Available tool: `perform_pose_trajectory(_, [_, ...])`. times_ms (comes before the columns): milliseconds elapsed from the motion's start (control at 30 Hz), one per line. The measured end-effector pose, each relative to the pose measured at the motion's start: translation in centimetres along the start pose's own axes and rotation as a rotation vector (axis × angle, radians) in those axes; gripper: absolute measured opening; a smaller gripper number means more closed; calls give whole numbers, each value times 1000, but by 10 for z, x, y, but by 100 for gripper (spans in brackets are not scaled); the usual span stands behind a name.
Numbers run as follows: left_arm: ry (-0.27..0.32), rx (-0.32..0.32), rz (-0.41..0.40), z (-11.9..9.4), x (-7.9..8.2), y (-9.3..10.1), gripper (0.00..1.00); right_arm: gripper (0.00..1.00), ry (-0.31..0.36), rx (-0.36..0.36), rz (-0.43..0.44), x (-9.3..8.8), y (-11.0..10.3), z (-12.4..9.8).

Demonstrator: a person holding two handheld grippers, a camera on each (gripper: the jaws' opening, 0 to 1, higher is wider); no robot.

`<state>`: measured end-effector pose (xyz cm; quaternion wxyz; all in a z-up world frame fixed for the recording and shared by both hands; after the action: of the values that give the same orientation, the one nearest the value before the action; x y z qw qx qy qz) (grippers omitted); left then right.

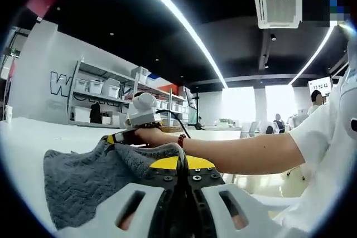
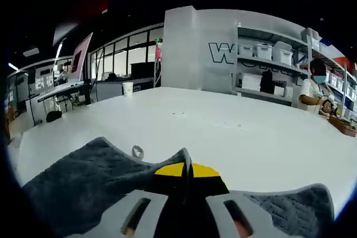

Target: Open the folded towel by lifting each exposed corner and separating the folded layers until the towel lies flat within the target outline without major curled edges

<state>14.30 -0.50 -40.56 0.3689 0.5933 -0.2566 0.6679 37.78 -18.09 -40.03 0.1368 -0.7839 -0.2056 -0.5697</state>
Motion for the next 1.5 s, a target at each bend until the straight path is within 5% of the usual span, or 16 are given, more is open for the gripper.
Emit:
perform_pose_trajectory(567, [52, -52, -79, -5, 14, -9, 0, 0, 25, -11, -29, 12, -3, 0])
perform_pose_trajectory(1500, [97, -64, -49, -15, 34, -15, 0, 0, 62, 0, -48, 44, -10, 2])
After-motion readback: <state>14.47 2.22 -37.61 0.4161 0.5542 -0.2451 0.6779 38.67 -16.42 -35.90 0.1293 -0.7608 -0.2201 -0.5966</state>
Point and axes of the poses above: the point that each gripper's makers call its tool centre point, and the gripper's own axes: z roughly forward along the fingers, y roughly to its right, x roughly out of its top, the point moved 9 cm from there along -z, roughly backward along the fingers, and after that the axes turned 9 degrees about x, right-handed, at the moved point
